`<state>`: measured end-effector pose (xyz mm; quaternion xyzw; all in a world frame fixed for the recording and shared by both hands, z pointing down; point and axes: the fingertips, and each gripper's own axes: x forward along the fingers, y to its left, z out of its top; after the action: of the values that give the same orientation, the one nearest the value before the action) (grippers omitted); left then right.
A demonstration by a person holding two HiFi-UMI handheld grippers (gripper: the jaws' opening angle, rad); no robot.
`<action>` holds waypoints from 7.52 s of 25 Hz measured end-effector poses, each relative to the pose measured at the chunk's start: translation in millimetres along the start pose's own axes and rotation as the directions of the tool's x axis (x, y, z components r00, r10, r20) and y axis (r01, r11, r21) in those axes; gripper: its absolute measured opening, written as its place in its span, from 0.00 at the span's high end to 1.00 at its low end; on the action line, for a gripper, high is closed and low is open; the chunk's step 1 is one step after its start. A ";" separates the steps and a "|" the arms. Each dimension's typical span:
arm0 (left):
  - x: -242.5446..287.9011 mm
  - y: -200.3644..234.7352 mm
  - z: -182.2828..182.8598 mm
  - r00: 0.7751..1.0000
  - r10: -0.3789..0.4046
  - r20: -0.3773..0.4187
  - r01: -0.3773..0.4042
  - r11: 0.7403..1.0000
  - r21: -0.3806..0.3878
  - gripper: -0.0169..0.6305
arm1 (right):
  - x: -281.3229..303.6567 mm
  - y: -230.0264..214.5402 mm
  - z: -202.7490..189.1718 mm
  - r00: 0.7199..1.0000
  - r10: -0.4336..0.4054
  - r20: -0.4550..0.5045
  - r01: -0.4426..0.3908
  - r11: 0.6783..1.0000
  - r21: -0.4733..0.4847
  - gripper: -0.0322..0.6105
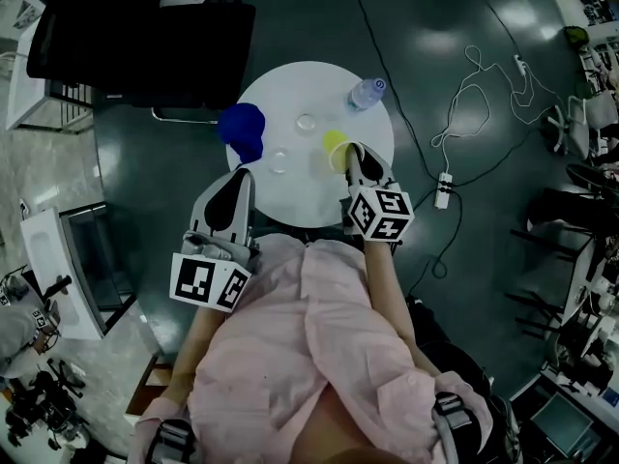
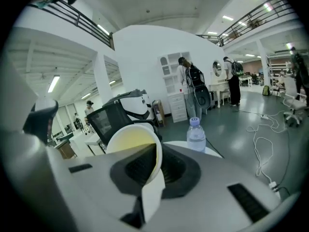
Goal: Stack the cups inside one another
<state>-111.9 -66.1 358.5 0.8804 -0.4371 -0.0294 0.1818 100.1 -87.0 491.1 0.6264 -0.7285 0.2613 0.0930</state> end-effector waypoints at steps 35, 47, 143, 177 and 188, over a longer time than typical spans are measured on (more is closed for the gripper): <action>4.3 -6.7 -5.3 1.000 -0.018 -0.005 0.018 1.000 0.012 0.95 | -122.8 7.2 55.3 0.944 -0.072 0.321 0.034 0.992 0.121 0.89; 2.5 -18.5 -8.6 0.999 -0.046 -0.011 0.047 0.998 0.034 0.95 | -123.0 7.2 55.0 0.943 -0.065 0.325 0.028 0.993 0.117 0.89; -14.8 23.0 -5.1 0.997 0.078 -0.002 -0.078 0.995 -0.059 0.95 | 75.3 87.5 -89.4 0.826 0.281 -0.489 -0.431 0.874 -0.224 0.89; -12.7 28.3 -7.9 0.994 0.111 -0.023 -0.112 0.992 -0.065 0.95 | 107.8 84.4 -156.5 0.731 0.214 -0.648 -0.488 0.828 -0.277 0.89; -8.9 26.8 -8.7 0.995 0.100 -0.026 -0.102 0.993 -0.060 0.95 | 107.4 93.1 -154.3 0.741 0.208 -0.639 -0.528 0.768 -0.362 0.89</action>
<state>-135.9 -71.4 374.9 0.8514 -0.4778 -0.0233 0.2151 -40.3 -95.8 646.8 0.3067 -0.8228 0.2401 0.4138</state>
